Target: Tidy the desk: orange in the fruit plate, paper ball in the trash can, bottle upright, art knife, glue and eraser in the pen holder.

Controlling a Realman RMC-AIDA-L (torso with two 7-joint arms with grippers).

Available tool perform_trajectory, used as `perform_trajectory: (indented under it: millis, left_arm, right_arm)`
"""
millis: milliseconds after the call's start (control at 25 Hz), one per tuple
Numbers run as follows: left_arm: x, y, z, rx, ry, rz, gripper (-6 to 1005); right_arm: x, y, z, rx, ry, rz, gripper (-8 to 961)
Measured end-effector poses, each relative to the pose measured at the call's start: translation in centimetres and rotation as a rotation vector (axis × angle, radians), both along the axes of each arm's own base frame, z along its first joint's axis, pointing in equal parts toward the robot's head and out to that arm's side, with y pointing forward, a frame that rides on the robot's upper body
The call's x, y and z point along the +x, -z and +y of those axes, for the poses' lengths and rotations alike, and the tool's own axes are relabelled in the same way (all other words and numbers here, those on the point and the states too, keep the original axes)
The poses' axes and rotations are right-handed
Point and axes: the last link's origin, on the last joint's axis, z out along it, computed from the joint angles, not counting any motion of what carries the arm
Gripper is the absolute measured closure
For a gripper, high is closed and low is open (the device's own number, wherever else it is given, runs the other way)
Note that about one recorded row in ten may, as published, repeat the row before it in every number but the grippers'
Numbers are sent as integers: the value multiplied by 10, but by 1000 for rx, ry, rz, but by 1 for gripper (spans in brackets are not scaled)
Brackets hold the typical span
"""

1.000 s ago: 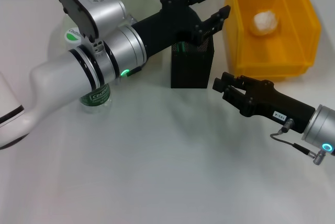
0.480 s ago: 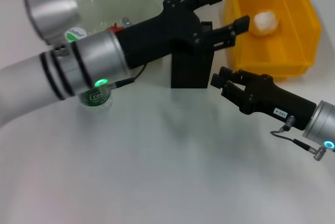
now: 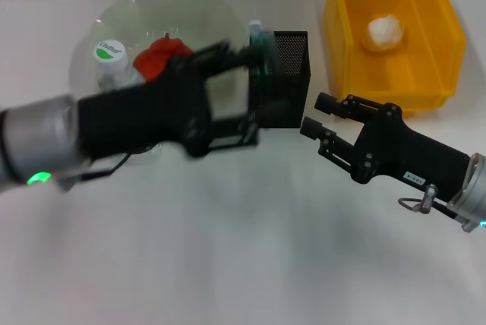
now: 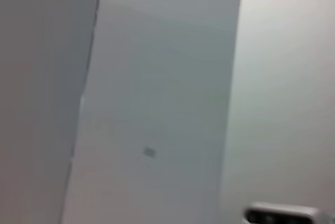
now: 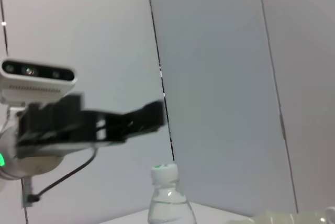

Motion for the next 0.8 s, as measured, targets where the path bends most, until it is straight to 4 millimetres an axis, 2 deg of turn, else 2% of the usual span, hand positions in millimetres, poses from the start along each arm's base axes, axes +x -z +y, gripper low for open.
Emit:
perform_trajectory:
  millis: [120, 200, 320, 480, 520, 640, 800]
  left_arm:
    - [-25, -9, -18, -48, -21, -18, 185]
    - [-32, -10, -22, -63, -32, -16, 185]
    - [-51, -7, -37, -90, -37, 43, 185]
    - [-63, -1, -50, -54, -14, 83, 185]
    - [-70, 3, -59, -7, 13, 98, 185]
    - [-77, 7, -67, 19, 12, 105, 185]
    - [-84, 7, -69, 17, -20, 111, 185]
  right_arm:
    - [-2, 0, 3, 3, -13, -9, 535]
    - [-3, 0, 4, 3, -18, -11, 476]
    - [-6, -1, 3, -23, -60, -26, 376]
    - [-12, 0, 2, -120, -102, -53, 235]
    - [-15, -2, 1, -173, -129, -67, 227]
    - [-19, -4, -3, -229, -176, -80, 201]
    - [-23, -7, -8, -287, -221, -85, 168]
